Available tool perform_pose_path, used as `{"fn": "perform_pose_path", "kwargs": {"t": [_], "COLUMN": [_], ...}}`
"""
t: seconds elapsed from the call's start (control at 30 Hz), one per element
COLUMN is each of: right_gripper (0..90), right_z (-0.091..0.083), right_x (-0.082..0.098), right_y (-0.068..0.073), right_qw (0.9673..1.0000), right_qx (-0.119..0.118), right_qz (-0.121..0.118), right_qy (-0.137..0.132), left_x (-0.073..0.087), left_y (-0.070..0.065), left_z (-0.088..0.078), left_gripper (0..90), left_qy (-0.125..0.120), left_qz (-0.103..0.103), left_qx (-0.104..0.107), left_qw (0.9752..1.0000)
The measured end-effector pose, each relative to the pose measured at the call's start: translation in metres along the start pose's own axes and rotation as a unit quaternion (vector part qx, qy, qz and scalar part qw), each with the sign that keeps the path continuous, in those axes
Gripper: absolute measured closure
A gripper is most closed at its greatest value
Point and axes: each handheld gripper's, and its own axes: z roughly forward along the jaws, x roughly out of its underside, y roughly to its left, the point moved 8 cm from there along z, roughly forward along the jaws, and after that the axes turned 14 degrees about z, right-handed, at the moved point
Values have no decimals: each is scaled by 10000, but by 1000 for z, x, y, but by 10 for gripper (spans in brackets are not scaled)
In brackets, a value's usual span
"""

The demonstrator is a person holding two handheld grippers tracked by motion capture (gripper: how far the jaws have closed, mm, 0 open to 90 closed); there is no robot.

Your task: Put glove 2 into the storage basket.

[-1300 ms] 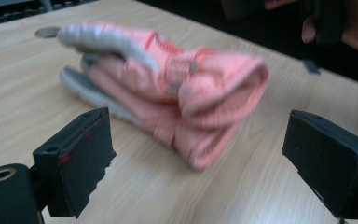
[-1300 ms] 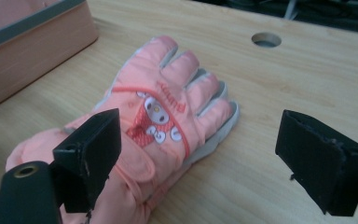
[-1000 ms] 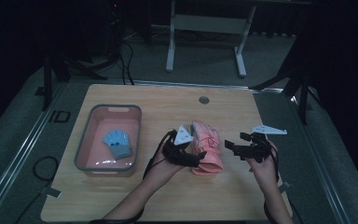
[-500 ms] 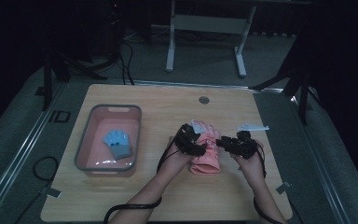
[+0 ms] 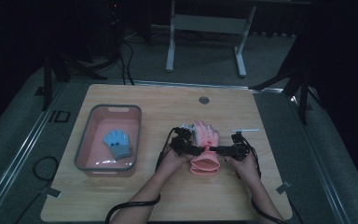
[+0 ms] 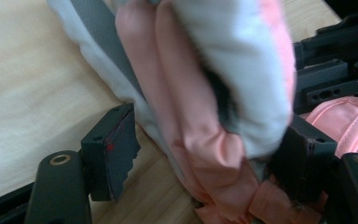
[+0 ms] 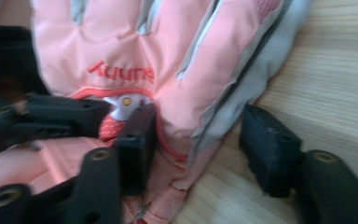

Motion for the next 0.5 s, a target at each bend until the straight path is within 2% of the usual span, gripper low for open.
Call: {"fn": "perform_pose_path", "kwargs": {"t": [0.07,0.13,0.17,0.23,0.3,0.33,0.4,0.5], "right_gripper": [622,697,720,745,754,757,759,762], "right_z": [0,0,0,-1,-1,-2,-4,-7], "right_x": [1,2,2,4,5,5,5,5], "right_y": [3,6,8,13,16,18,21,27], "right_qw": [9999,9997,9991,9974,9954,9947,9951,9937], "right_qx": [-75,8,125,348,501,540,493,550], "right_qz": [-72,-227,-377,-590,-732,-787,-739,-839], "right_qy": [5,-70,-134,-233,-351,-392,-431,-490], "left_x": [-1,-1,-1,-2,-3,-4,-5,-8], "left_y": [-1,-2,-2,-3,-5,-6,-6,-8], "left_z": [0,-1,-2,-4,-6,-8,-12,-19], "left_gripper": [414,491,520,595,632,642,655,662], "left_qy": [-14,-34,-52,-74,-66,-82,-64,-40], "left_qz": [67,98,60,83,144,190,158,201], "left_qx": [93,143,180,174,149,149,225,206], "left_qw": [9999,9998,9998,9998,9998,9997,9996,9996]}}
